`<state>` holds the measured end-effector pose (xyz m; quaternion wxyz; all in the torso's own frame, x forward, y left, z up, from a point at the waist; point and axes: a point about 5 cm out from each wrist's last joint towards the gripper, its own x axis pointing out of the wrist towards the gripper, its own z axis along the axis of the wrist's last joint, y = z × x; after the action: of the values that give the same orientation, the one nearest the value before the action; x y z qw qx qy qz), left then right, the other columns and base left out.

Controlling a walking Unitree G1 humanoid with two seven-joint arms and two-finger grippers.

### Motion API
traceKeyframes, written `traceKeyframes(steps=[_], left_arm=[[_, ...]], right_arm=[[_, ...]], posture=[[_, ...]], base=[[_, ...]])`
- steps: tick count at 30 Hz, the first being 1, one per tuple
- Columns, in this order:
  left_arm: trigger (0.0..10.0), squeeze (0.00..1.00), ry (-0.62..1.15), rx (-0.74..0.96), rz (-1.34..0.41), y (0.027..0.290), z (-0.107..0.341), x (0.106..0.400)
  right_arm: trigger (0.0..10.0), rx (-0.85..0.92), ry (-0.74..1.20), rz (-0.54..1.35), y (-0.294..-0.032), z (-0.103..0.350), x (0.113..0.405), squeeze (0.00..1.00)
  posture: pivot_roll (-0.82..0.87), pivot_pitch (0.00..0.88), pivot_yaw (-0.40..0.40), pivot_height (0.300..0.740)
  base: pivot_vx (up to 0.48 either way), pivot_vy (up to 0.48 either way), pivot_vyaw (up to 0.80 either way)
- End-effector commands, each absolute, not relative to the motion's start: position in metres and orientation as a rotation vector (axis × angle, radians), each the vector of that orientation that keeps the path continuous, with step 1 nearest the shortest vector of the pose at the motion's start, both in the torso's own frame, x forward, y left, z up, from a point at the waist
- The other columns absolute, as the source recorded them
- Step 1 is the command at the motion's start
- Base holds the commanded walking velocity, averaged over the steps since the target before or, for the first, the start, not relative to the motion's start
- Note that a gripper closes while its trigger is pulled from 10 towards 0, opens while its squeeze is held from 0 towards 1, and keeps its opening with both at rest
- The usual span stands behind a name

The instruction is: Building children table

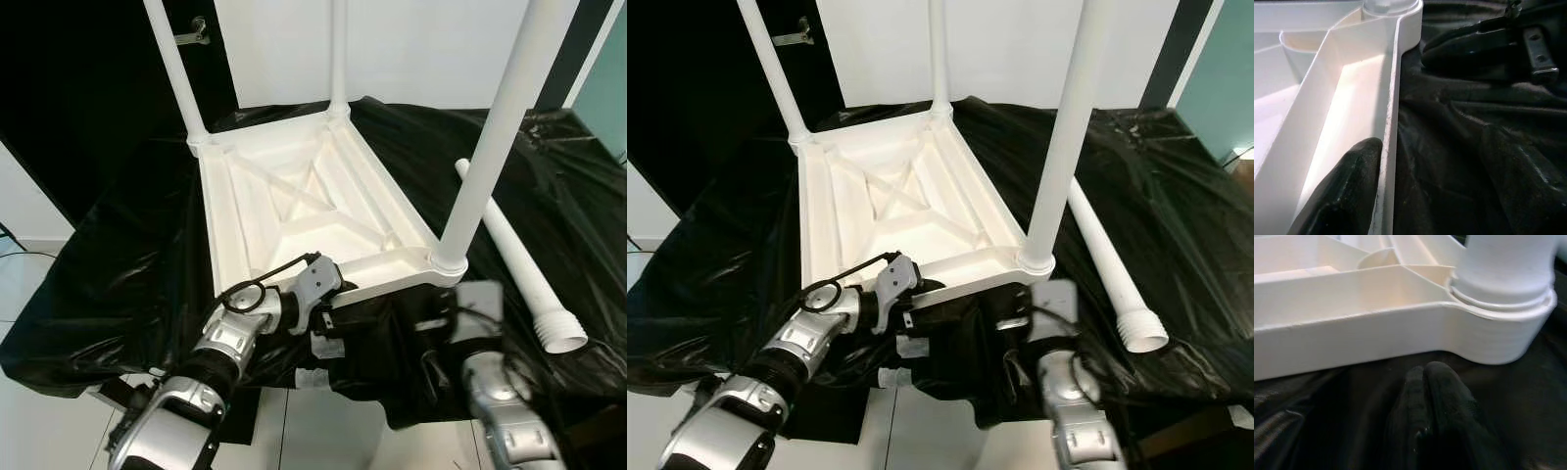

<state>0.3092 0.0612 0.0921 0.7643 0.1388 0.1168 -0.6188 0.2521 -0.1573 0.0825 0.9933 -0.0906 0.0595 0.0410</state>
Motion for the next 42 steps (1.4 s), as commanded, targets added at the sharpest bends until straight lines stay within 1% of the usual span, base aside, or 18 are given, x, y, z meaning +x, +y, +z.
traceKeyframes(steps=[1,2,3,4,6,7,15,18,20,21,22,23,24,27,32,35,39,42], left_arm=[[9.0,0.00,0.470,0.275,-1.436,0.072,0.061,0.288],[9.0,0.00,0.470,0.275,-1.436,0.072,0.061,0.288],[5.5,0.00,0.480,0.254,-1.487,0.069,0.062,0.283],[3.8,0.00,0.468,0.226,-1.526,0.065,0.064,0.280],[3.8,0.00,0.458,0.209,-1.549,0.063,0.066,0.278],[0.0,0.00,0.433,0.174,-1.575,0.057,0.069,0.278],[0.0,0.00,0.339,0.071,-1.635,0.038,0.082,0.278],[0.0,0.00,0.278,-0.014,-1.653,0.021,0.093,0.275],[4.4,0.00,0.232,-0.093,-1.613,0.005,0.099,0.273],[4.4,0.00,0.232,-0.093,-1.613,0.005,0.099,0.273],[7.0,0.00,0.206,-0.125,-1.561,-0.003,0.102,0.275],[7.0,0.00,0.206,-0.125,-1.561,-0.003,0.102,0.275],[10.0,0.00,0.189,-0.127,-1.536,-0.005,0.103,0.277],[10.0,0.00,0.110,-0.182,-1.423,-0.014,0.114,0.287],[10.0,0.00,0.074,-0.219,-1.389,-0.014,0.120,0.292],[10.0,0.00,-0.025,-0.327,-1.328,-0.008,0.140,0.300],[10.0,0.00,-0.061,-0.371,-1.322,-0.006,0.148,0.302],[10.0,0.00,-0.094,-0.395,-1.416,0.001,0.158,0.300]], right_arm=[[10.0,-0.168,0.165,0.082,-0.160,0.075,0.256,0.00],[10.0,-0.168,0.165,0.082,-0.160,0.075,0.256,0.00],[10.0,-0.167,0.178,0.080,-0.162,0.073,0.260,0.00],[10.0,-0.175,0.184,0.077,-0.165,0.073,0.266,0.00],[10.0,-0.181,0.187,0.075,-0.167,0.072,0.270,0.00],[10.0,-0.196,0.184,0.075,-0.169,0.074,0.277,0.00],[10.0,-0.231,0.154,0.071,-0.175,0.084,0.301,0.00],[10.0,-0.247,0.122,0.060,-0.179,0.097,0.319,0.00],[10.0,-0.243,0.102,0.042,-0.182,0.105,0.330,0.00],[10.0,-0.243,0.102,0.042,-0.182,0.105,0.330,0.00],[10.0,-0.233,0.095,0.031,-0.181,0.107,0.332,0.00],[10.0,-0.233,0.095,0.031,-0.181,0.107,0.332,0.00],[10.0,-0.228,0.095,0.027,-0.179,0.107,0.332,0.00],[10.0,-0.190,0.083,0.024,-0.169,0.107,0.323,0.00],[10.0,-0.175,0.087,0.016,-0.164,0.104,0.314,0.00],[10.0,-0.167,0.099,-0.014,-0.158,0.097,0.297,0.00],[10.0,-0.165,0.106,-0.023,-0.155,0.095,0.293,0.00],[10.0,-0.173,0.113,0.004,-0.148,0.092,0.287,0.00]], posture=[[-0.13,0.000,0.065,0.740],[-0.13,0.000,0.065,0.740],[-0.13,0.000,0.067,0.740],[-0.13,0.000,0.066,0.740],[-0.13,0.000,0.067,0.740],[-0.13,0.000,0.067,0.740],[-0.11,0.000,0.063,0.740],[-0.10,0.000,0.062,0.740],[-0.09,0.000,0.063,0.740],[-0.09,0.000,0.063,0.740],[-0.10,0.000,0.064,0.740],[-0.10,0.000,0.064,0.740],[-0.09,0.000,0.064,0.740],[-0.10,0.000,0.069,0.740],[-0.11,0.000,0.072,0.740],[-0.13,0.000,0.081,0.740],[-0.14,0.000,0.082,0.740],[-0.16,0.000,0.084,0.740]], base=[[0.000,0.000,0.00],[0.000,0.000,0.00],[0.000,0.000,0.00],[0.000,0.000,0.00],[0.000,0.000,0.00],[0.000,0.000,0.00],[0.000,0.000,0.00],[0.000,0.000,0.00],[0.000,0.000,0.00],[0.000,0.000,0.00],[0.000,0.000,0.00],[0.000,0.000,0.00],[0.000,0.000,0.00],[0.000,0.000,0.00],[0.000,0.000,0.00],[0.000,0.000,0.00],[0.000,0.000,0.00],[0.000,0.000,0.00]])
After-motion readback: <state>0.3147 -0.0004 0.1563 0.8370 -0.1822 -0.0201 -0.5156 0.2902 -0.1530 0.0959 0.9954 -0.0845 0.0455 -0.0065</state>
